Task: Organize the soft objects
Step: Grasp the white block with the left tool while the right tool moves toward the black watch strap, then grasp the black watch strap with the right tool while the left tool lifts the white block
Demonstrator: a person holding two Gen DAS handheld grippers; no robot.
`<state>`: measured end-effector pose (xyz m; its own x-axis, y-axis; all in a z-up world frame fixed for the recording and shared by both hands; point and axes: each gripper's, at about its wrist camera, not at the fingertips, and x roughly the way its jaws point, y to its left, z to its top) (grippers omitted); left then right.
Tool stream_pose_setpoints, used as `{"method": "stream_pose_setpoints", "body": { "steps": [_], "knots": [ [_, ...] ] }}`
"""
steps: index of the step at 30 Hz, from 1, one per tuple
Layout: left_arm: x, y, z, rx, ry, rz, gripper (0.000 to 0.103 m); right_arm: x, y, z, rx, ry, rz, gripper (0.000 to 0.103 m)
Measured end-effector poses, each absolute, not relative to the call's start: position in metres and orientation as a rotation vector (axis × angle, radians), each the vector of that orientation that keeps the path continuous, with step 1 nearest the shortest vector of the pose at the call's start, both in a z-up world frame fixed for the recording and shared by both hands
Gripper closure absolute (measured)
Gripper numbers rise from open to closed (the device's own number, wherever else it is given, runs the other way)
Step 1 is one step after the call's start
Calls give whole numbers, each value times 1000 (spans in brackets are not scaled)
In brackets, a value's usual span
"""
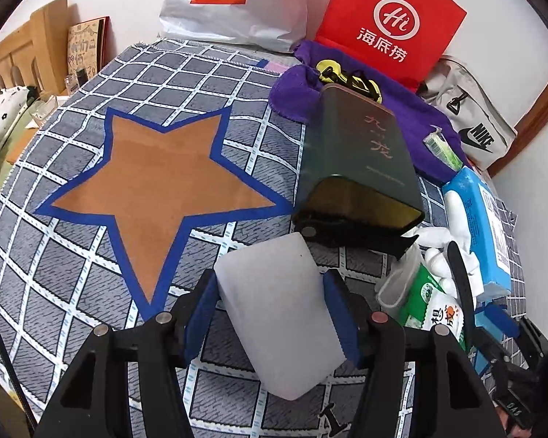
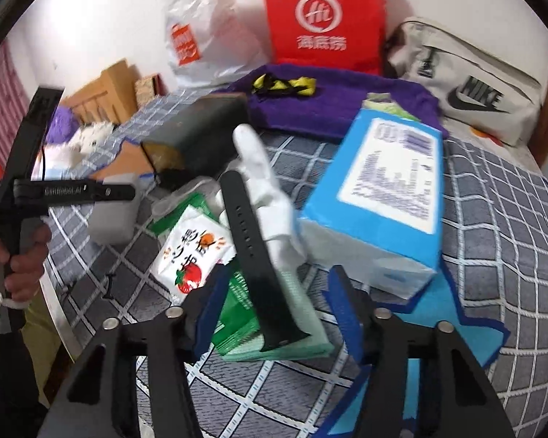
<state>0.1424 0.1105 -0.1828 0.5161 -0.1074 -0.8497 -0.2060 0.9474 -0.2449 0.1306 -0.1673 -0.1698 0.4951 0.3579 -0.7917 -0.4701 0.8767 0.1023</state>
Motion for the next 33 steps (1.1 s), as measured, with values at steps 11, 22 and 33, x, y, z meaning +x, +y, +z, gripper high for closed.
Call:
{"method": "stream_pose_setpoints", "body": {
  "steps": [11,22,33],
  "knots": [
    [140,116,-188,-361,1015,26,44,131,-148,-176,-237,933,530,81],
    [134,115,-182,-357,1015,35,44,109,-185,-153,-212,900,525,83],
    [134,114,-185,-369,1023,49,44,88,-229,-176,-209,978,452,83]
  ]
}}
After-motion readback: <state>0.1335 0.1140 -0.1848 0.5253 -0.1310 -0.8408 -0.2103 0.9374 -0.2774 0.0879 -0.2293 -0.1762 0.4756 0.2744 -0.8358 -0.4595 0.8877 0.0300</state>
